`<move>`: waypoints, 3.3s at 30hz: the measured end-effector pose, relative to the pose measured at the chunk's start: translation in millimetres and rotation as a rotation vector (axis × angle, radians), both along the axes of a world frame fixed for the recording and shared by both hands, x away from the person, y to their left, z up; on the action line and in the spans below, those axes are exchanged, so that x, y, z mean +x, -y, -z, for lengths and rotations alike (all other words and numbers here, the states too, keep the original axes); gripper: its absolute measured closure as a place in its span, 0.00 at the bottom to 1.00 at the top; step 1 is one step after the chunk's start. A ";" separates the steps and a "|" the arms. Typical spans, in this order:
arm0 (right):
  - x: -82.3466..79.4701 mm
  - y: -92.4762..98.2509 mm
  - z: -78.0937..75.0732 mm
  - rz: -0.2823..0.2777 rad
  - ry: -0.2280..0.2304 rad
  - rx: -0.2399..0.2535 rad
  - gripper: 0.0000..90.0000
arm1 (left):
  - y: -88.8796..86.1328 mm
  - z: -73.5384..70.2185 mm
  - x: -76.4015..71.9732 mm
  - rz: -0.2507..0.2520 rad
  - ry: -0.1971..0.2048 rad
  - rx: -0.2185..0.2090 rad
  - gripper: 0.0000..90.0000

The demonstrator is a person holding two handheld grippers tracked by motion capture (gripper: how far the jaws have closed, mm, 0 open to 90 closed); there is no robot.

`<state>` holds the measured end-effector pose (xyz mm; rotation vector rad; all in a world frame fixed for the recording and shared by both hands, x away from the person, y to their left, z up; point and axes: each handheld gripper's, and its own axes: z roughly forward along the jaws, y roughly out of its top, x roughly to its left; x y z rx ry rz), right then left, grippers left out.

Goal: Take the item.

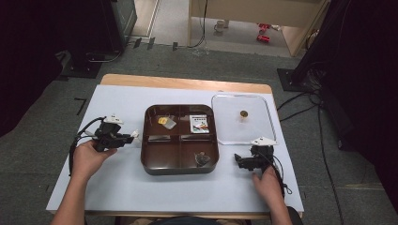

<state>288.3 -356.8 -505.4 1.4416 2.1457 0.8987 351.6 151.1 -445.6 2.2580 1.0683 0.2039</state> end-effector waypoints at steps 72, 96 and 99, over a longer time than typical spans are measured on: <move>0.2 0.2 0.0 0.000 -0.001 0.001 0.00 | -78.7 23.2 -15.0 -0.211 0.084 0.039 0.50; 0.1 0.1 0.0 0.000 -0.001 0.000 0.00 | -86.6 47.3 -29.0 -0.213 0.195 0.002 0.31; 0.1 0.1 0.0 0.000 -0.001 0.000 0.00 | -86.9 48.6 -30.2 -0.217 0.207 -0.006 0.31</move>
